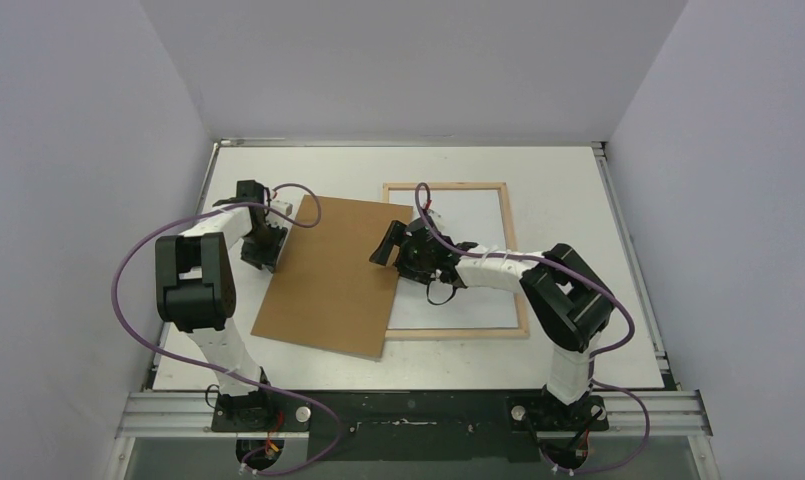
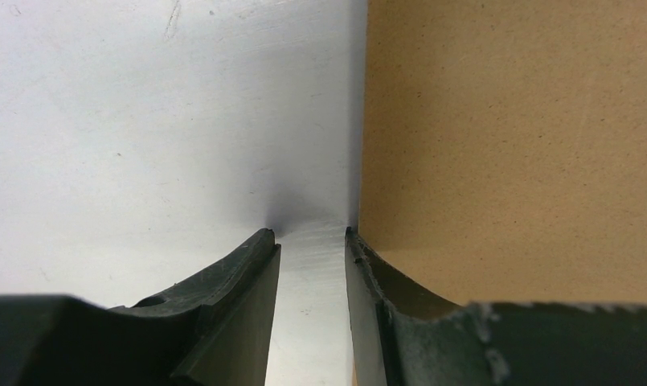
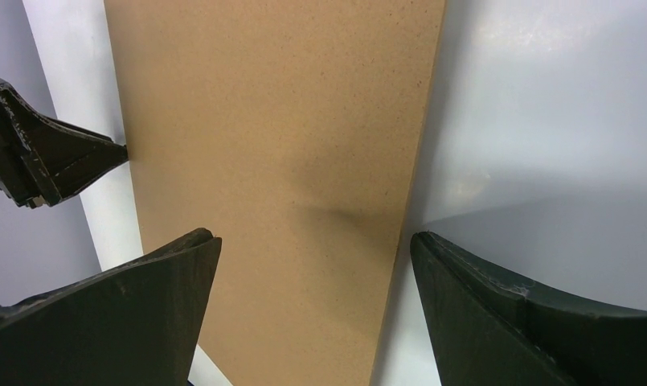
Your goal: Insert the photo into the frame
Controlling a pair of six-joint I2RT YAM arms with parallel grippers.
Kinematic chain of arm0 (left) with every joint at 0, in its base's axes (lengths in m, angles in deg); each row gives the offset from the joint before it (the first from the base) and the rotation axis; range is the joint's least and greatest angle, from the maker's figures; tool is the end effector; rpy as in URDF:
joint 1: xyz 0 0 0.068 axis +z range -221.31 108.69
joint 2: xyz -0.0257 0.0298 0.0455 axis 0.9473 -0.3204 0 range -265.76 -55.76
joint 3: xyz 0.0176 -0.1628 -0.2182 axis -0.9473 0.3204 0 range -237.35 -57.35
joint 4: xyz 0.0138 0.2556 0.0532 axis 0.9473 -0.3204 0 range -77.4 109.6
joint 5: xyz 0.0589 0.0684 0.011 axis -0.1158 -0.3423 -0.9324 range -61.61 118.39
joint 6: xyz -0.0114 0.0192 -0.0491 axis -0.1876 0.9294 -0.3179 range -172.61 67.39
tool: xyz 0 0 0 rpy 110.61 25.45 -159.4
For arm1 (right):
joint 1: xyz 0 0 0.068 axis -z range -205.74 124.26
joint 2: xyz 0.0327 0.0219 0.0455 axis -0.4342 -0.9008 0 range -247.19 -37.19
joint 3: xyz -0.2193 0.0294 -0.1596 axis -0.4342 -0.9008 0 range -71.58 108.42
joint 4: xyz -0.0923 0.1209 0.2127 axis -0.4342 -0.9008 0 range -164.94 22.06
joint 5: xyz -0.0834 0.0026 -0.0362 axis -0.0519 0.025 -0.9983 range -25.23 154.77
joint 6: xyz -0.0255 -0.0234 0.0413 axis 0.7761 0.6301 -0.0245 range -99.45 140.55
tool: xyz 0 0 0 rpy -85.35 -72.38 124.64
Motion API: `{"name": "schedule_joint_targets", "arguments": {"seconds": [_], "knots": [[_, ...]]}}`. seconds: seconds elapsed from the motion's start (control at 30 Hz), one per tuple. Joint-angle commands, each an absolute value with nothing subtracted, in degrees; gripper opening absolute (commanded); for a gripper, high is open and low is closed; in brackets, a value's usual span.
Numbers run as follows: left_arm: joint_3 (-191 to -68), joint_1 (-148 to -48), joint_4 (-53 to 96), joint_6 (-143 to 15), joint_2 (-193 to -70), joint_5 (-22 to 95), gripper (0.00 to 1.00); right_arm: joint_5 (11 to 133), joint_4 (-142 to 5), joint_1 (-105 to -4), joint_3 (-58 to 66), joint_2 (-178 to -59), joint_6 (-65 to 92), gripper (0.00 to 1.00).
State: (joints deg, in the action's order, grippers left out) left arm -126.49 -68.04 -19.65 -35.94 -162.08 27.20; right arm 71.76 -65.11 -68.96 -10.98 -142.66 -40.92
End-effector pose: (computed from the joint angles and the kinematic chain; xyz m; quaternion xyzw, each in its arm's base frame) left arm 0.3508 0.0208 0.1600 0.1146 0.9863 0.0307 0.1146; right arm 0.2793 0.2687 0.1644 0.1202 0.9044 0.3551 0.2036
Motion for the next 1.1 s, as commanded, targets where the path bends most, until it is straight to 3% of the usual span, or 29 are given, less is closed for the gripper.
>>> {"name": "schedule_joint_targets", "arguments": {"seconds": [0.0, 0.43, 0.77, 1.07], "knots": [[-128.04, -67.64, -21.10, -36.76, -162.72, 29.17, 0.34, 71.82, -61.62, -69.49, -11.14, -141.88, -41.97, 0.92], [-128.31, -67.70, -21.35, -36.82, -162.72, 29.68, 0.32, 74.52, -55.12, -69.75, -12.58, -139.64, -44.79, 0.83], [-129.32, -67.67, -22.62, -37.38, -162.56, 31.21, 0.31, 71.40, -51.24, -72.37, -12.02, -132.94, -43.92, 0.68], [-130.69, -67.62, -25.16, -38.52, -161.03, 35.32, 0.31, 72.73, -50.52, -75.21, -7.31, -136.94, -42.07, 0.52]]}}
